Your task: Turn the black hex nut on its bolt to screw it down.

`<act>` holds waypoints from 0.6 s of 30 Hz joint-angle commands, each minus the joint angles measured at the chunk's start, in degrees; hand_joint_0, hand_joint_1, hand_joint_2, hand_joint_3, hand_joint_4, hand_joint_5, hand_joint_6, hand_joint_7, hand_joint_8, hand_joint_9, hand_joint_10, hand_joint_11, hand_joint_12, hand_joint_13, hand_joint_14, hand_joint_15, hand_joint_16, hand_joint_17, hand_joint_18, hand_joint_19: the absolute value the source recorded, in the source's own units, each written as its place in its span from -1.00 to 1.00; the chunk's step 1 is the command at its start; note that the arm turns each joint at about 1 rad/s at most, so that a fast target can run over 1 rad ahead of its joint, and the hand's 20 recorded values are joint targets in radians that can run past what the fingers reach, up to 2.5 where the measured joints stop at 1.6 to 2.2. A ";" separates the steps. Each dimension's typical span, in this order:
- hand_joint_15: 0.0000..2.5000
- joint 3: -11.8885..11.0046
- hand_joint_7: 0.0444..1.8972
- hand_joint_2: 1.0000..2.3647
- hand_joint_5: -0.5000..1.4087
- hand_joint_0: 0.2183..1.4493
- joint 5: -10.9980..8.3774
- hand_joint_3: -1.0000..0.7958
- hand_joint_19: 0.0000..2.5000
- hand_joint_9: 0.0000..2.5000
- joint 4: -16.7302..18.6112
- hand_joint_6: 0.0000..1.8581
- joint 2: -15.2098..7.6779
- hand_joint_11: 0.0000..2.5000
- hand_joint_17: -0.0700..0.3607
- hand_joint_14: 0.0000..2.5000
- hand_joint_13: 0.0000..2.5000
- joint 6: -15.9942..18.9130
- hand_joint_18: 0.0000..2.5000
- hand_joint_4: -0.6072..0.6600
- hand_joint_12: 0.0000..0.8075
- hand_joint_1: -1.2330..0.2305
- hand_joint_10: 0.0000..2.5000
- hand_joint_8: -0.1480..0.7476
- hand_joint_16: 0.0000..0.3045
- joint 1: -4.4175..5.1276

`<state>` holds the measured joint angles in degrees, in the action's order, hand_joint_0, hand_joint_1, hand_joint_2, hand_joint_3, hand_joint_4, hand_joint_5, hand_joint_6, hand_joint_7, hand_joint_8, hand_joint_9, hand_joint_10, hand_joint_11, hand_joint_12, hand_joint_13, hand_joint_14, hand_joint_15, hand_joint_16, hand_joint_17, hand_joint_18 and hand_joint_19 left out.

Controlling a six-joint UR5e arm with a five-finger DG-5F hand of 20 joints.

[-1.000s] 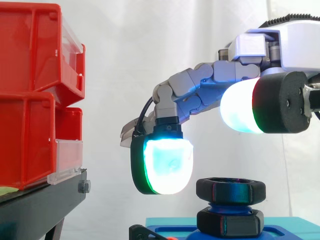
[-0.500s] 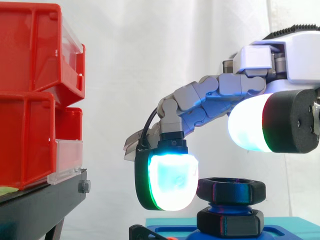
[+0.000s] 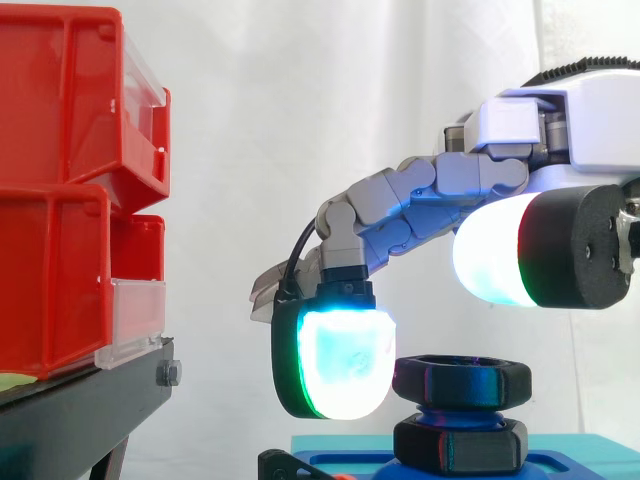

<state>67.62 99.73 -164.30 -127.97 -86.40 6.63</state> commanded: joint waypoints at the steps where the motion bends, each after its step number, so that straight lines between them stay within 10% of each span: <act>1: -1.00 -0.03 0.19 -1.00 -0.52 -0.57 0.20 -0.44 -0.63 -0.62 -0.06 -0.46 0.00 -1.00 -0.09 -1.00 -0.73 0.00 -0.78 0.33 -0.12 0.50 -1.00 -0.06 -0.63 -0.13; 18: -1.00 0.93 0.32 -1.00 -0.49 -0.57 1.34 -0.44 -0.63 -0.60 0.91 -0.46 0.00 -1.00 -0.10 -1.00 -0.73 0.00 -0.78 0.19 -0.13 0.50 -1.00 -0.08 -0.64 -0.92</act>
<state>68.51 100.85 -163.47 -127.97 -86.40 5.92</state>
